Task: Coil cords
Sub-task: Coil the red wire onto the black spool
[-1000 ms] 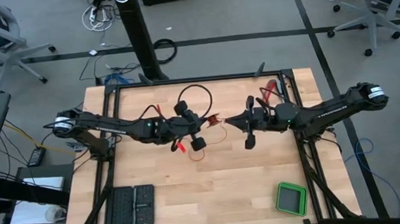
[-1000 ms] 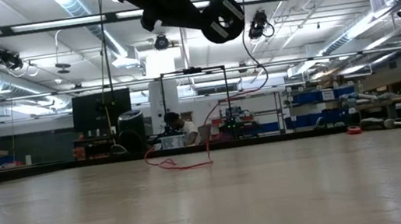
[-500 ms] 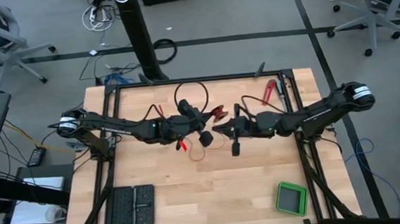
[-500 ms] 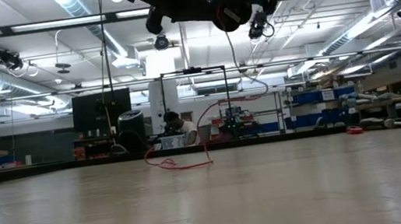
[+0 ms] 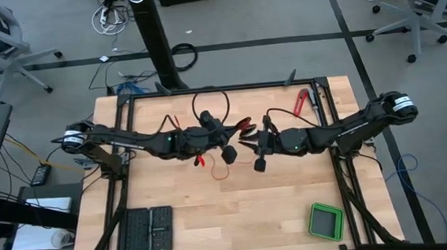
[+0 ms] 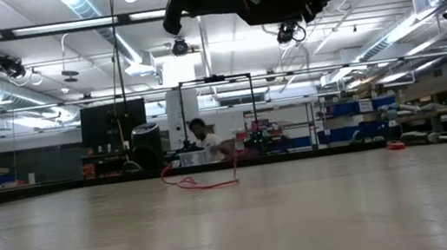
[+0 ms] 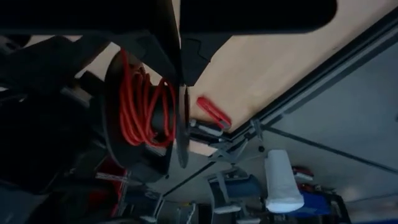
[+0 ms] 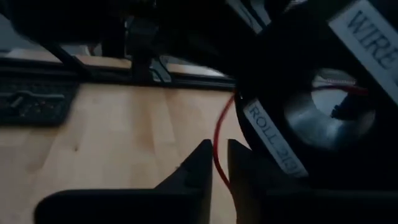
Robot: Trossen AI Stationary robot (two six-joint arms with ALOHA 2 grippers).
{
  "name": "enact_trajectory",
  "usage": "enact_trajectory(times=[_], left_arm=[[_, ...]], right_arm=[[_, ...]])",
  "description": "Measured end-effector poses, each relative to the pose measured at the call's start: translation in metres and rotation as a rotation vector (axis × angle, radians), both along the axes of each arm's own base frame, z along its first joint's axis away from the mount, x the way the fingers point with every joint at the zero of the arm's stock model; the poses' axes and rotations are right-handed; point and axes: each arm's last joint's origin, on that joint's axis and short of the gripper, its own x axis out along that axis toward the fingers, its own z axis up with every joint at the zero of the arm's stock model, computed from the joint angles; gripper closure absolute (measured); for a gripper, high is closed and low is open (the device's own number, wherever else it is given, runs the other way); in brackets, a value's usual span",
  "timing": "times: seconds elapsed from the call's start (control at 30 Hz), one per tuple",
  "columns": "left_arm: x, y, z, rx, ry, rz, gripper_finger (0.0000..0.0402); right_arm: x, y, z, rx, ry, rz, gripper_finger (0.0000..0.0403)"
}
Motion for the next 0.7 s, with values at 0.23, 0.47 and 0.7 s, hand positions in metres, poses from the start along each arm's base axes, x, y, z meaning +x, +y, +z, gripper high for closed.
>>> enact_trajectory(times=[0.23, 0.47, 0.7], left_arm=[[-0.002, 0.0, 0.0, -0.019, 0.009, 0.005, 0.04], [-0.005, 0.0, 0.002, -0.018, 0.017, 0.001, 0.04], [-0.012, 0.001, 0.008, -0.013, 0.035, 0.005, 0.04]], right_arm=[[-0.007, -0.003, -0.001, -0.029, 0.066, -0.075, 0.0314], [-0.012, -0.004, -0.003, -0.038, 0.115, -0.075, 0.0311], [-0.013, -0.003, -0.007, -0.049, 0.164, -0.066, 0.031]])
